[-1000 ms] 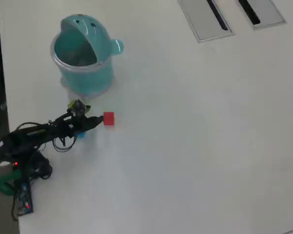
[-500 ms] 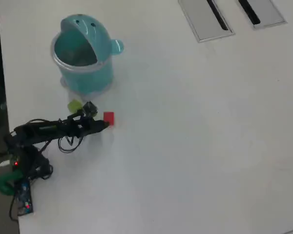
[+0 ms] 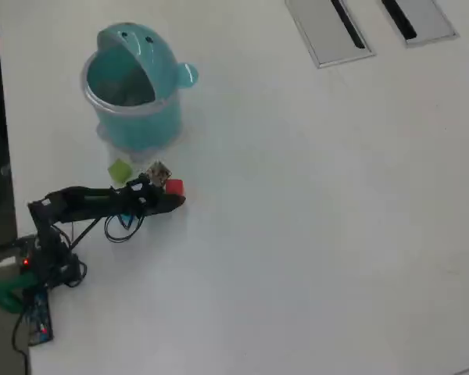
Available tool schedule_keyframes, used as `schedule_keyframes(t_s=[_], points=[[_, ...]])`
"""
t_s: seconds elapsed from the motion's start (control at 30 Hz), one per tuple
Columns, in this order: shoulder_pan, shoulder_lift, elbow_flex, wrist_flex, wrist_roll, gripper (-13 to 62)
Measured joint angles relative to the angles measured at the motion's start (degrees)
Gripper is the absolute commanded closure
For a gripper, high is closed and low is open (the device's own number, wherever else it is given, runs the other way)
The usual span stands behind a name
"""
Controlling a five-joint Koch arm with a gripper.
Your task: Grasp RGB lego blocks and put them in the bin one by one.
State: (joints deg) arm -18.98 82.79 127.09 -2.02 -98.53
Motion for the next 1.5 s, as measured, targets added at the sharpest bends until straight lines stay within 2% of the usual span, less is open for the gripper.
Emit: schedule_keyframes(t_s=[0.37,0.73,1.0,1.5], points=[[1.05,-9.67,-6.50,-5.01,0.00,16.8],[0.97,-10.02,-7.47,-6.50,3.96,29.9],[-0.97,-3.25,-7.38,-6.50,7.91,29.9],[-2.90,16.17,-7.21,-2.55,8.09,29.9]])
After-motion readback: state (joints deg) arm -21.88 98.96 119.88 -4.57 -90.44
